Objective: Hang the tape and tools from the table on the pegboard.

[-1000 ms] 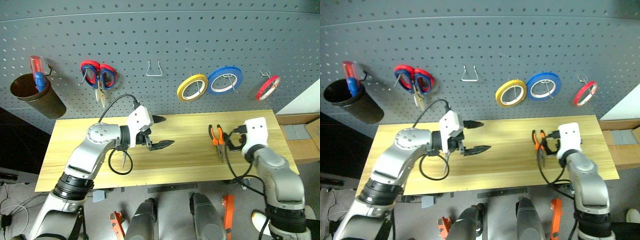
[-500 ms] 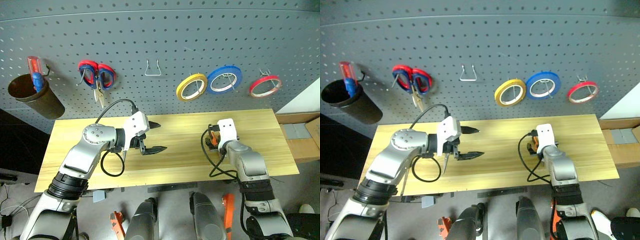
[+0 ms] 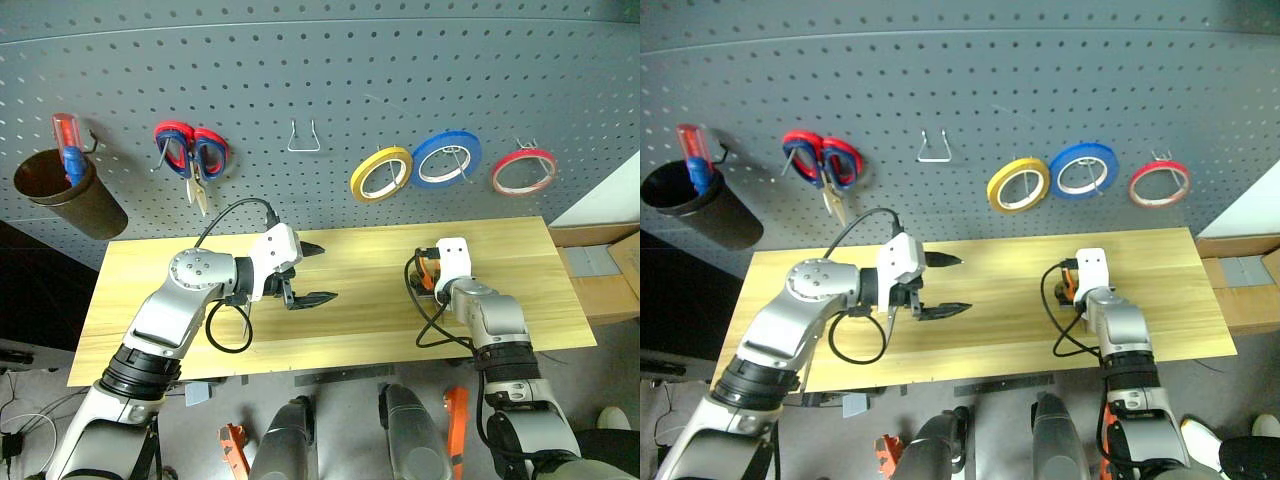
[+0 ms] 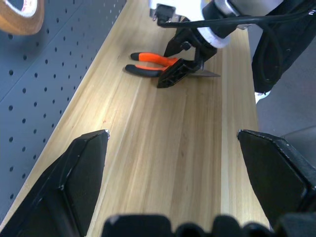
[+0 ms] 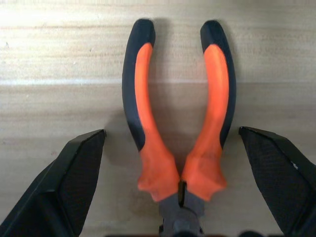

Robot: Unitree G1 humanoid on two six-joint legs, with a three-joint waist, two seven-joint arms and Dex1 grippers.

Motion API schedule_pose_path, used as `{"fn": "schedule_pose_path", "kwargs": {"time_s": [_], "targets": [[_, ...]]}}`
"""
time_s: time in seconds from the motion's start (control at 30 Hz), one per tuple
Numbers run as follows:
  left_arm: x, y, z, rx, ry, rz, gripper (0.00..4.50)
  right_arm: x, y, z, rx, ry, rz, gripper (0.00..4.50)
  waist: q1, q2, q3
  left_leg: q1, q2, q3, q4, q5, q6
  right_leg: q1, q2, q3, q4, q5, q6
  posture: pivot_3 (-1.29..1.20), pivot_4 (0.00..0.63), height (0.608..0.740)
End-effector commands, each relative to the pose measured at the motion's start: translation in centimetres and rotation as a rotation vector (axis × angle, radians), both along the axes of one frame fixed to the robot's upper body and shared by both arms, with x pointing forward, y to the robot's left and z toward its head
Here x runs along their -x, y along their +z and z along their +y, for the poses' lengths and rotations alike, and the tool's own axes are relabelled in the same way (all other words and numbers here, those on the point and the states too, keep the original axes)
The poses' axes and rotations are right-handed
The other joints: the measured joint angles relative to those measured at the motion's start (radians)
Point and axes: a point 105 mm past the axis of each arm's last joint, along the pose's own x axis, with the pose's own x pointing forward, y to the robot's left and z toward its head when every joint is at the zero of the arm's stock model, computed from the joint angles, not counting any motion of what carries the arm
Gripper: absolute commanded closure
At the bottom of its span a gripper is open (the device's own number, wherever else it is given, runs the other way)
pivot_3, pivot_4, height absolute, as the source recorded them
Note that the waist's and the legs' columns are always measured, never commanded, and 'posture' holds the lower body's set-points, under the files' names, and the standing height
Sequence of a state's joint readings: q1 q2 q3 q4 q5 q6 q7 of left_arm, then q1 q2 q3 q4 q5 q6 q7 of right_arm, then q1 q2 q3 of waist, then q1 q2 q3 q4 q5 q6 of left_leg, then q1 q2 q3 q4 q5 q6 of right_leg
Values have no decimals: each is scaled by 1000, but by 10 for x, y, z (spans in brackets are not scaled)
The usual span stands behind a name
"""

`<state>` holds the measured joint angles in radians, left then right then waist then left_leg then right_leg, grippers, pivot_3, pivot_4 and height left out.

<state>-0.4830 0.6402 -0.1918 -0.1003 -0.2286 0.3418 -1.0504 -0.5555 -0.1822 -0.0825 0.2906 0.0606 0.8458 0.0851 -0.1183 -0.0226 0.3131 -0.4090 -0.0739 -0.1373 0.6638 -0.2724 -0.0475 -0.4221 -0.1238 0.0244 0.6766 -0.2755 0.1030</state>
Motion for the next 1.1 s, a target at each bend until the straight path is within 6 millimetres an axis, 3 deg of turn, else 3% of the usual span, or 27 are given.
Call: {"fn": "schedule_pose_path", "kwargs": {"time_s": [0.03, 0.13, 0.27, 0.4, 0.53, 0.7, 0.83, 0.93, 1.1], "targets": [[3, 3, -1, 7, -11, -25, 0, 2, -9, -7, 30, 9, 29, 956, -1, 0, 0, 0, 0, 0, 0, 0, 0, 0, 0, 0, 0, 0, 0, -166, 314, 740], [3, 3, 0, 15, -3, -20, 0, 0, -8, -7, 49, 23, 18, 1962, -5, 0, 0, 0, 0, 0, 0, 0, 0, 0, 0, 0, 1, 0, 0, -167, 313, 740], [5, 2, 3, 37, 17, -3, 0, 0, 0, 1, 46, 36, -24, 2030, -7, 0, 0, 0, 0, 0, 1, 0, 0, 0, 0, 0, 1, 0, 0, -170, 312, 740], [8, 5, 9, 107, 67, 29, 0, 7, 34, 15, 36, 51, -150, 2030, -11, 0, 0, 0, 1, 0, 0, 0, 0, -2, 0, 1, 2, 0, 0, -159, 314, 740], [11, 12, 19, 188, 150, 36, 0, 41, 71, 38, 19, 140, -292, 2030, -12, 0, 0, -2, 2, 1, 0, 0, 0, -6, 0, 7, 3, 0, 0, -156, 320, 740], [22, 16, 32, 293, 256, 49, 0, 96, 103, 84, -50, 304, -450, 2031, -14, 0, 0, -2, 8, 3, -2, -2, 3, -8, 2, 10, 3, 0, 0, -153, 326, 740], [24, 30, 45, 369, 343, -52, 0, 116, 141, 116, -103, 432, -603, 2031, -17, 0, 0, -1, 9, 5, -1, -2, 4, -9, 3, 13, 4, 0, 0, -145, 323, 740], [17, 40, 67, 461, 471, -132, 0, 116, 171, 132, -106, 512, -732, 2031, -13, -1, 0, 0, 12, 5, 0, -2, 4, -8, 6, 13, 4, 3, -2, -125, 316, 740], [20, 45, 91, 484, 596, -263, 0, 94, 215, 147, -149, 546, -888, 2031, -8, -2, -1, 3, 15, 6, -1, -1, 2, -8, 10, 13, 4, 5, -4, -87, 303, 740]]}}
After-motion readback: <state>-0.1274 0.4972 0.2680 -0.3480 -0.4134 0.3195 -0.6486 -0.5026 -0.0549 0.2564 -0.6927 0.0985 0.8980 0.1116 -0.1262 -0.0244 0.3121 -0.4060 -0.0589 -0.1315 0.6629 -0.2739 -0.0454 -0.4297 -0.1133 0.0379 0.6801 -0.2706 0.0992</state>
